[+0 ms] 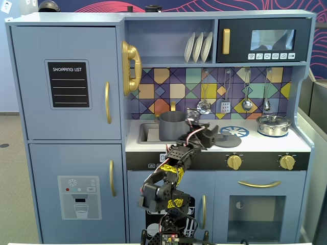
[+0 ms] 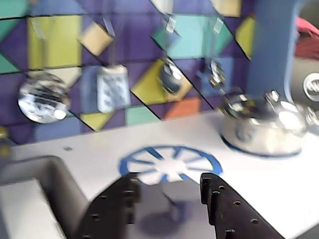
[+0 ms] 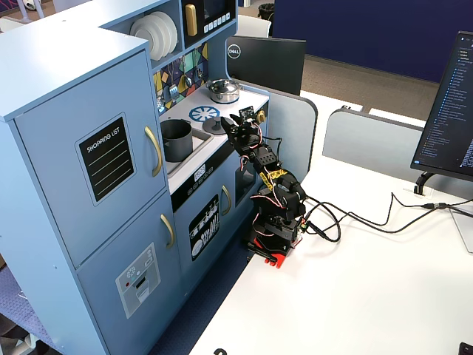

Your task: Pick up the lid from the counter and put it on the gray recipient

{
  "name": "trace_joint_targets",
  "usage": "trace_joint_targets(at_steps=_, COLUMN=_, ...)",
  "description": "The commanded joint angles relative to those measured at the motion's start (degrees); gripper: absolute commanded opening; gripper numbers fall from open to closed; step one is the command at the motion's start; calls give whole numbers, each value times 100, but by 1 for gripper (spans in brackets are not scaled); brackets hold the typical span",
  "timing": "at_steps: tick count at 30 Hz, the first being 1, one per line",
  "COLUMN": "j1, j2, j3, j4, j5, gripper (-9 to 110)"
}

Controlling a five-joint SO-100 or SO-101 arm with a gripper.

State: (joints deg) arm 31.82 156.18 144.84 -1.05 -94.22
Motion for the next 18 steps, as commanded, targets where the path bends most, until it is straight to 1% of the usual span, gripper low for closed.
trace_joint_targets(at_steps=1, j1=176, j2=-554, j3=-35, j4=-615, j5=264, gripper=16)
trace_joint_targets(at_steps=4, j1=167, j2=-923, j3=-114, j4=-729, j5=527, gripper=23)
trace_joint_targets(at_steps=7, j1=149, j2=-1318, j3=-237, j4=-782, j5=519, gripper=28)
trace_joint_targets(at_steps=18, j1=229, j2=-2742, j3=-1028, j4=-1441, j5=308, gripper=26)
